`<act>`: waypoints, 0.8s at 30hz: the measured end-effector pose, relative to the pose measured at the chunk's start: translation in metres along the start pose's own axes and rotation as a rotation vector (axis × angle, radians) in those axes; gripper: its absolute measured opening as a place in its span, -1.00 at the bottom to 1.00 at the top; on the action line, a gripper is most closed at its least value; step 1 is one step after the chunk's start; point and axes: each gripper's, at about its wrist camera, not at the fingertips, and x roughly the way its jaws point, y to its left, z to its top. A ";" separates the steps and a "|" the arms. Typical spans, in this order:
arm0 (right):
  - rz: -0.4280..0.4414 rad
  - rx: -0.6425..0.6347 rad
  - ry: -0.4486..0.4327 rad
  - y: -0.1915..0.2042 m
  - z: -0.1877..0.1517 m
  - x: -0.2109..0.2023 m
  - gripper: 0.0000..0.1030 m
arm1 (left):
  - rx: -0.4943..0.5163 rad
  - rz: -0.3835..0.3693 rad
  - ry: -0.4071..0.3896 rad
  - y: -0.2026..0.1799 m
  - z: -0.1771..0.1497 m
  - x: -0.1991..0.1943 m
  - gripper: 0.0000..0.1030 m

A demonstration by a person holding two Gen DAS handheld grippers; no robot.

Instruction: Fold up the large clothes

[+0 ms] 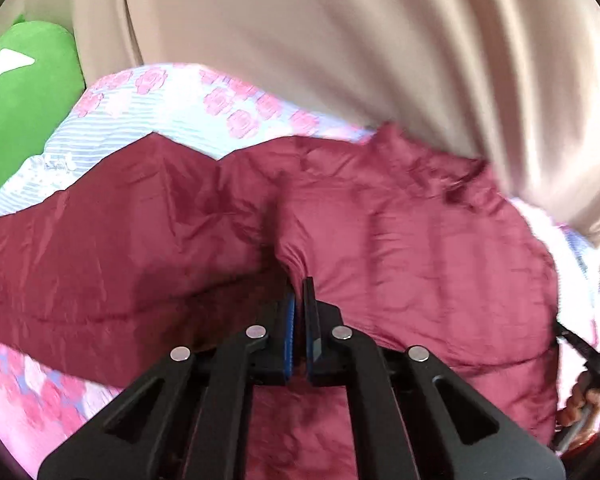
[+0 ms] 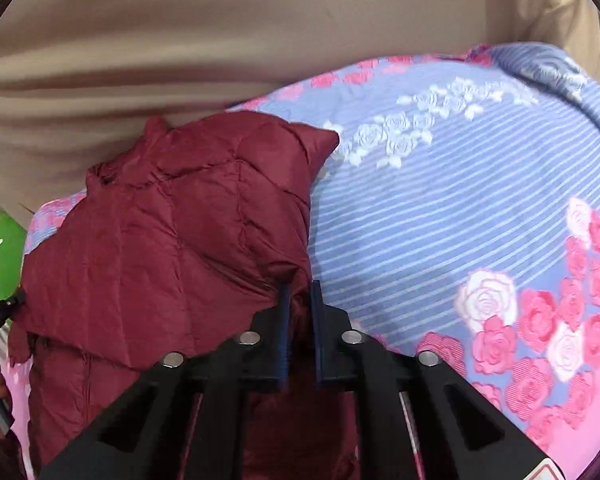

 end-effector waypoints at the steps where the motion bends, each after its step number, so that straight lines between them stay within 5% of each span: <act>1: -0.028 0.004 -0.002 -0.002 -0.001 0.003 -0.88 | 0.019 0.042 0.025 0.000 -0.004 0.015 -1.00; 3: -0.090 0.033 -0.005 -0.012 -0.002 0.008 -0.90 | 0.035 0.093 0.068 0.000 -0.017 0.040 -1.00; 6: -0.088 0.043 0.020 -0.021 0.000 0.012 -0.97 | 0.018 0.080 0.024 0.001 -0.028 0.044 -1.00; 12: -0.147 -0.151 -0.063 0.021 0.012 -0.025 -0.56 | -0.089 -0.107 -0.023 0.003 -0.027 0.005 -0.93; 14: -0.143 -0.149 -0.107 0.028 0.022 -0.033 -0.11 | -0.088 -0.160 0.001 -0.001 -0.028 -0.003 -0.21; 15: -0.131 -0.143 -0.120 0.032 0.030 -0.033 -0.11 | -0.092 -0.174 0.023 0.002 -0.033 -0.002 0.53; 16: -0.126 -0.139 -0.120 0.035 0.036 -0.030 -0.11 | -0.103 -0.191 0.038 -0.002 -0.038 0.000 0.74; 18: -0.119 -0.126 -0.117 0.042 0.046 -0.018 -0.23 | -0.077 -0.179 0.088 -0.015 -0.047 0.016 0.64; 20: -0.067 -0.104 -0.082 0.047 0.051 0.000 -0.96 | -0.015 -0.161 0.134 -0.027 -0.055 0.032 -0.10; 22: -0.029 -0.078 -0.064 0.049 0.049 0.007 -1.00 | 0.029 -0.128 0.136 -0.039 -0.058 0.037 -0.84; 24: -0.016 -0.058 -0.103 0.049 0.044 0.006 -1.00 | 0.028 -0.133 0.097 -0.043 -0.047 0.033 -0.89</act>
